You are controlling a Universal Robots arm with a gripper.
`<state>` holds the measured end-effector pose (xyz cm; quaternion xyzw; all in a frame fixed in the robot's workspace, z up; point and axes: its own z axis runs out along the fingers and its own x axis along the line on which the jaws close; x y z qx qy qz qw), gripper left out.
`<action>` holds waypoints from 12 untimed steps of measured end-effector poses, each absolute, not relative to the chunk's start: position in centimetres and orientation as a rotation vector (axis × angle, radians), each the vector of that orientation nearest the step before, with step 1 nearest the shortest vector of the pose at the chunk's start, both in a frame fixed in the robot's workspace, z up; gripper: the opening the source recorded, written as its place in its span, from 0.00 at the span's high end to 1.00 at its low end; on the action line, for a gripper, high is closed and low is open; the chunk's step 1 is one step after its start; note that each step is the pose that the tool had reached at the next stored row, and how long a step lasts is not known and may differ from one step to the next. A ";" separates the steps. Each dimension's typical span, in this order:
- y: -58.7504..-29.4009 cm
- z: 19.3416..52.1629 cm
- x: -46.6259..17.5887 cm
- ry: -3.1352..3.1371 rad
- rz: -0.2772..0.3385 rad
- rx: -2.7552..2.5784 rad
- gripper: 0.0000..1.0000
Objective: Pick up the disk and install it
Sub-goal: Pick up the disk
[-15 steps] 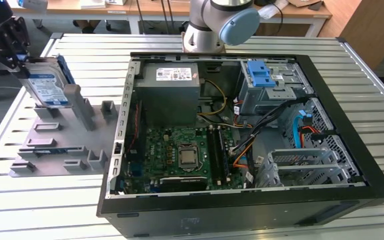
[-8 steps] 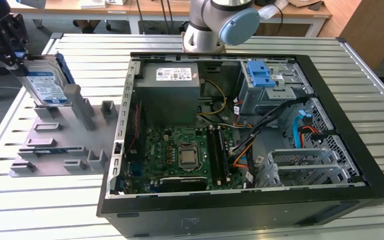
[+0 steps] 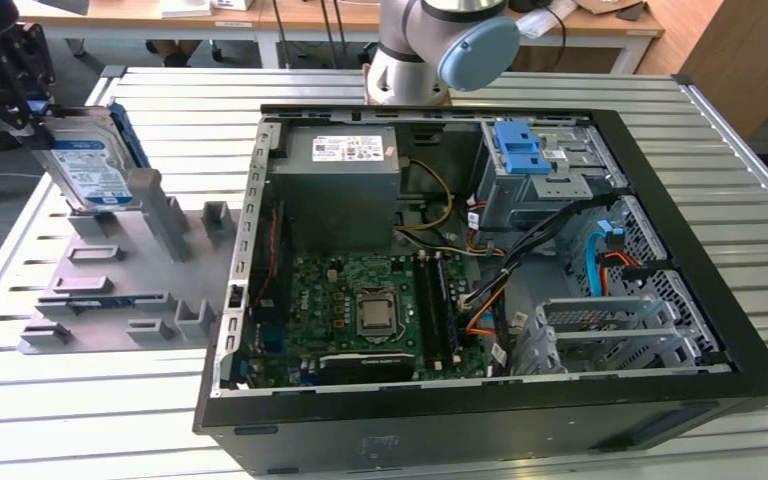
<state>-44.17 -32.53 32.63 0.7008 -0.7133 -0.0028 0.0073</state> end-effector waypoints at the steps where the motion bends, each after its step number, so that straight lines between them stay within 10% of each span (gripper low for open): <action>1: -32.5 32.6 -44.2 -2.231 -0.009 2.191 0.64; 12: -32.5 33.1 -44.2 -2.231 -0.009 2.191 0.64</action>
